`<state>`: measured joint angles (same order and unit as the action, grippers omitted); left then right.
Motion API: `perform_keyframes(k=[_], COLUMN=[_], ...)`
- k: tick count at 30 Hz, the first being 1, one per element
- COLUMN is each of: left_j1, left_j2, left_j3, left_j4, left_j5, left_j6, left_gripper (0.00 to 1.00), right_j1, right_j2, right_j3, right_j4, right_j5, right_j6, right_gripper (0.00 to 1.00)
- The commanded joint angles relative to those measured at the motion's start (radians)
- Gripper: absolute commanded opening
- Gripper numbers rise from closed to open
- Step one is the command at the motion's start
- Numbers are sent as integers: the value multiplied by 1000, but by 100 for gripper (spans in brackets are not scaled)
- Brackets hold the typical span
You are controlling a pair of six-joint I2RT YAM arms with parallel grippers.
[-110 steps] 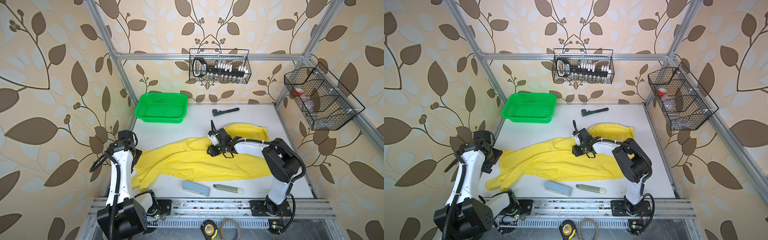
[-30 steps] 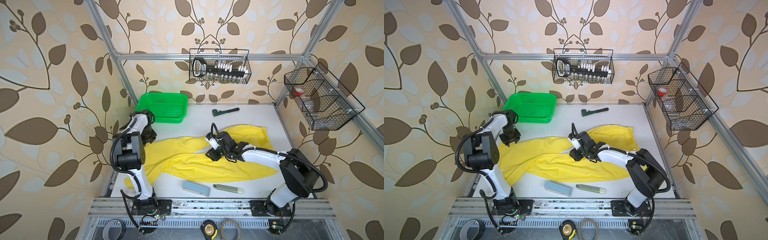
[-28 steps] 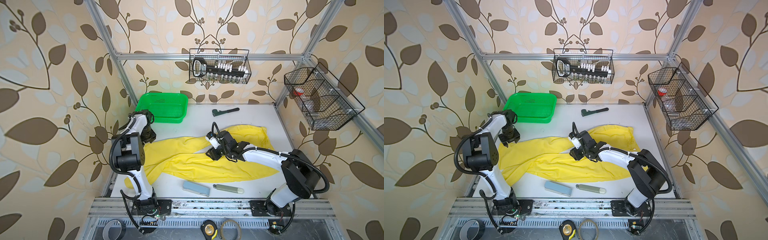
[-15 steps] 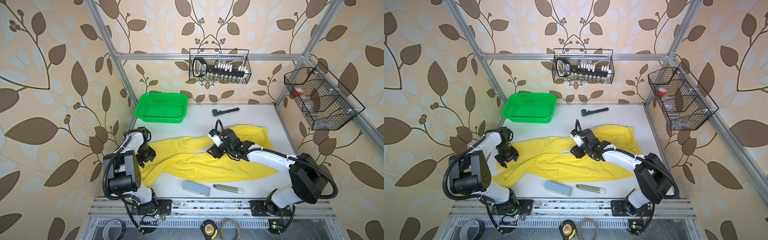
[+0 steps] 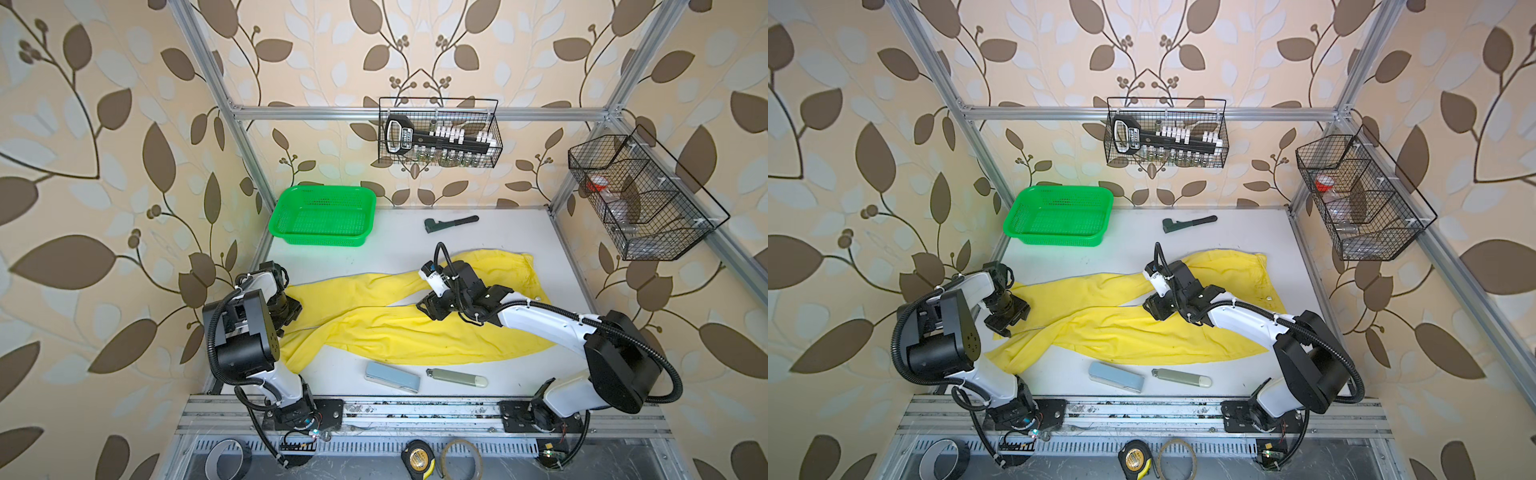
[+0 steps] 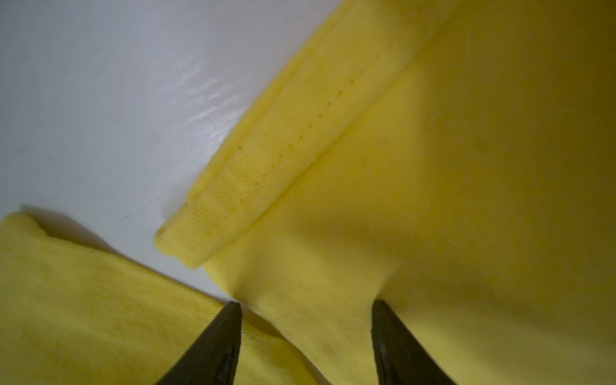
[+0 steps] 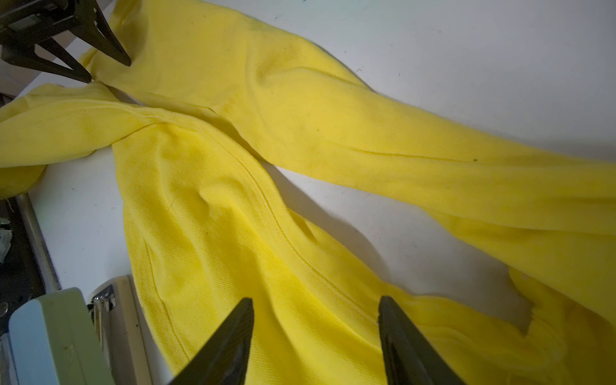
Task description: Fold and stack the trousers
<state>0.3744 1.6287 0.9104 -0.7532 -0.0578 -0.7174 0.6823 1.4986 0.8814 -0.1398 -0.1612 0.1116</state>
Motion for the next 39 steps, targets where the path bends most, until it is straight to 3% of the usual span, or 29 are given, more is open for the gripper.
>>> perform_keyframes(k=[1,3,8,12,19,30,39], left_j1=[3,4,3,3,1,3,27], left_j2=[62,78,100,40,-91,-308,-212], left_j3=[-47,-64,-76,-28,55,178,376], left_j4=[90,115,108,20,-132,-333,-273], left_j5=[24,25,43,5,32,94,101], left_j6=[-37,-41,-32,-6,17,3,-76], left_gripper=[62,55,20,9,1,1,2], right_j1=[-1,-4,-8,-10,-9,-10,-41], right_j2=[-20,-22,-31,-33,-22,-15,11], right_j3=[-11,-11,-10,-16,-18,-30,-4], right_j4=[-21,-26,-38,-41,-30,-26,-25], right_j5=[-5,1,4,6,0,-31,-23], right_j6=[-3,-4,1,8,16,-4,-40], right_gripper=[60,60,60,60,60,60,60])
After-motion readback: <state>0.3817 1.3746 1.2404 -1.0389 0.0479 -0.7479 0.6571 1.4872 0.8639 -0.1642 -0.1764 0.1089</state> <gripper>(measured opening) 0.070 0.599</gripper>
